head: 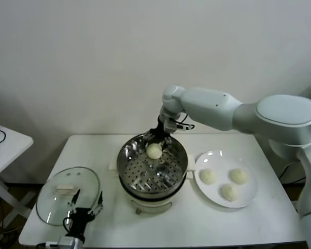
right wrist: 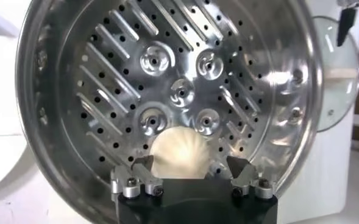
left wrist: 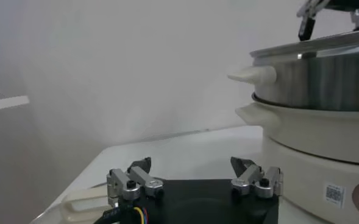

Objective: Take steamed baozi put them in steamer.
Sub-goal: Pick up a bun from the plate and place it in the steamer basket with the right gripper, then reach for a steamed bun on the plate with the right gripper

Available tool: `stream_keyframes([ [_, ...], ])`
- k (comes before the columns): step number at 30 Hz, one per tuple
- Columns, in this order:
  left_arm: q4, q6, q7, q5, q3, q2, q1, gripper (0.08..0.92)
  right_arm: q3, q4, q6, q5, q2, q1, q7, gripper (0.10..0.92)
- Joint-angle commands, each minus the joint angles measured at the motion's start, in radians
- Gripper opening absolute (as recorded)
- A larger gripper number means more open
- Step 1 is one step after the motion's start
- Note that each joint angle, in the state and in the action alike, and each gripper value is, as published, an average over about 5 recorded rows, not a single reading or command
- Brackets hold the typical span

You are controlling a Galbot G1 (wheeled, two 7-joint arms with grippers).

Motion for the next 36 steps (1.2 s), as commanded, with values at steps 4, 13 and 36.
stream_keyframes([
  [4, -0.025, 0.005, 0.001, 0.007, 0.0, -0.002, 0.008, 0.823, -0.301, 0.138, -0.066, 0.425, -0.099, 0.342, -0.023, 0.823],
  [13, -0.033, 0.003, 0.001, 0.003, 0.002, -0.007, 0.009, 0.823, -0.742, 0.491, -0.8, 0.695, -0.408, 0.602, 0.003, 0.823],
  [36, -0.041, -0.006, 0.0, 0.021, 0.007, -0.017, 0.033, 0.823, -0.491, 0.619, -1.314, 0.749, -0.617, 0.201, 0.105, 0.823],
])
